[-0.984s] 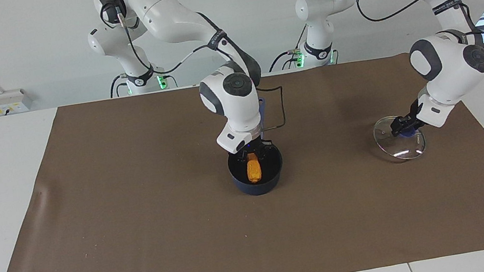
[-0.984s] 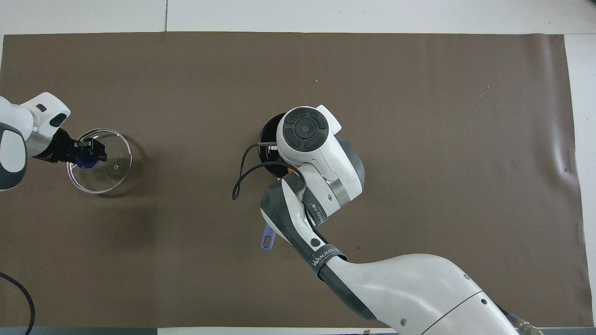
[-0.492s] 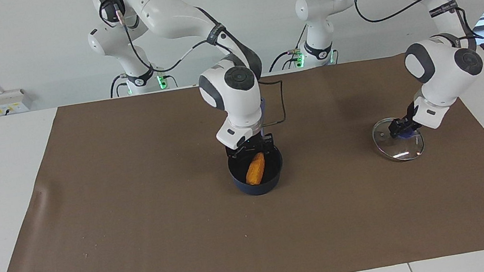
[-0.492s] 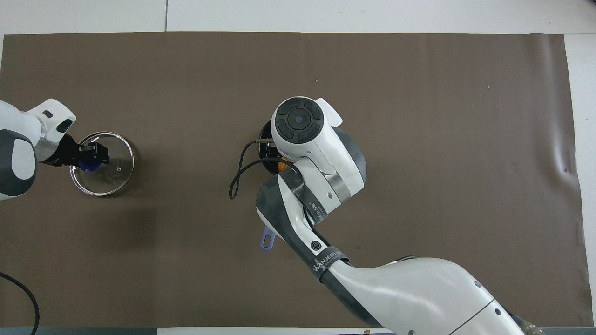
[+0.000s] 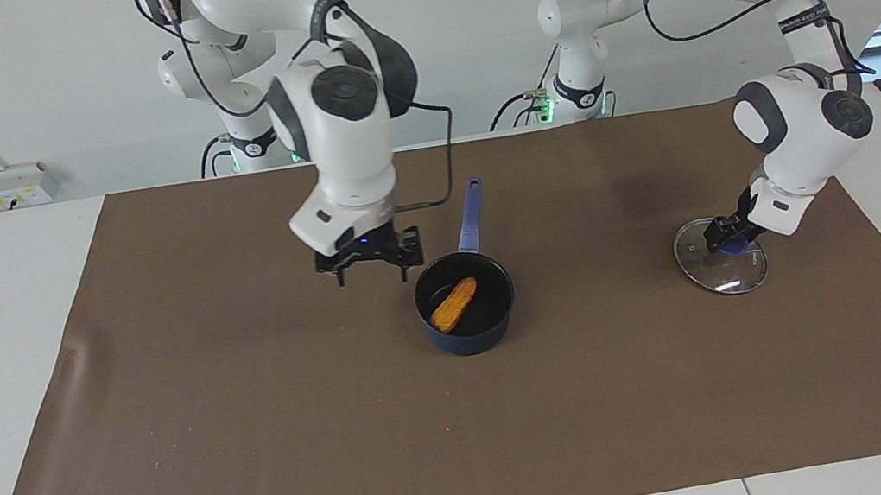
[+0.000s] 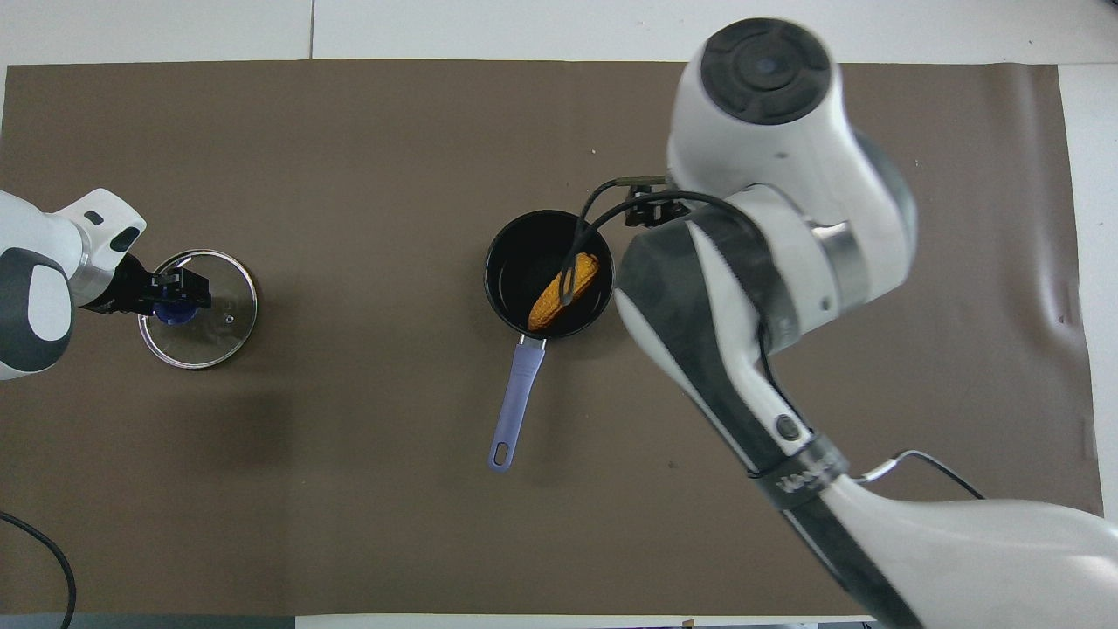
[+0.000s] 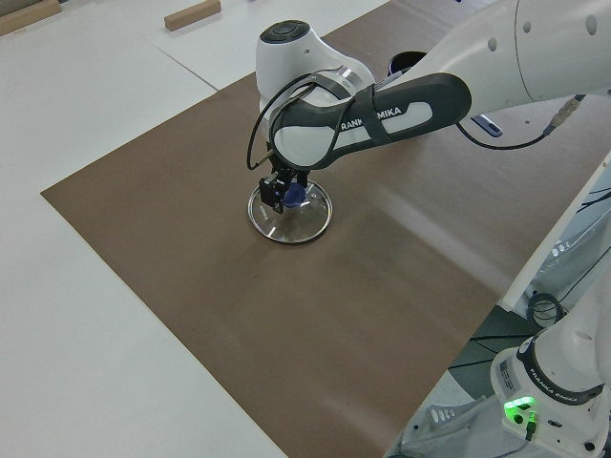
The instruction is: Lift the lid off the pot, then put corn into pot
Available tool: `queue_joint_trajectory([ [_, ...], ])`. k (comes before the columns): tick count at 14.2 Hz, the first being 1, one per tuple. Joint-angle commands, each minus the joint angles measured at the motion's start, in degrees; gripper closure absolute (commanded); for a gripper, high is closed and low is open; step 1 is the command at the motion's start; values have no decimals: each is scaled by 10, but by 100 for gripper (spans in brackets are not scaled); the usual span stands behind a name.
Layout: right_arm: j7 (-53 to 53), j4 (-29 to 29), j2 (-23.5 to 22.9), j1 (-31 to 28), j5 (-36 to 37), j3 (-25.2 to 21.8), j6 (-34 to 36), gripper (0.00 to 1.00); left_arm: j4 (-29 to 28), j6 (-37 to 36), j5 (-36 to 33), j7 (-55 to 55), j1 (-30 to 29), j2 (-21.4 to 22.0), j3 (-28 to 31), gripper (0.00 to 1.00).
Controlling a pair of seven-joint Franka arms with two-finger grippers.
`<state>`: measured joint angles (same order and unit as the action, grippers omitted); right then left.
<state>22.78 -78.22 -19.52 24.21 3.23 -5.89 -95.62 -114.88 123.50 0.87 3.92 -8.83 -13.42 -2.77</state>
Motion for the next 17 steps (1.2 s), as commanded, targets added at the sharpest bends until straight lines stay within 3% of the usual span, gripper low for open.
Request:
queue_joint_trajectory([
  [1,-102,-24,78,-90,-9,11,76,0,-4,2,-15,-8,-4,24,-3,0],
  [4,-179,-93,163,-152,-9,11,110,0,91,-104,-15,-11,7,25,-8,0],
  [6,-214,-160,206,-176,-9,9,108,0,157,-164,-20,-13,37,27,-5,0],
  [8,-222,-192,229,-190,-9,10,91,0,189,-206,-41,-49,51,55,-9,0],
  [10,-223,-187,221,-193,0,10,34,0,189,-253,-42,-61,74,102,-9,0],
  [13,-250,-172,202,-221,-2,12,29,0,174,-315,-40,-58,84,146,-7,0],
  [17,-265,-173,193,-225,-2,15,28,0,120,-308,-35,-60,116,178,13,0],
])
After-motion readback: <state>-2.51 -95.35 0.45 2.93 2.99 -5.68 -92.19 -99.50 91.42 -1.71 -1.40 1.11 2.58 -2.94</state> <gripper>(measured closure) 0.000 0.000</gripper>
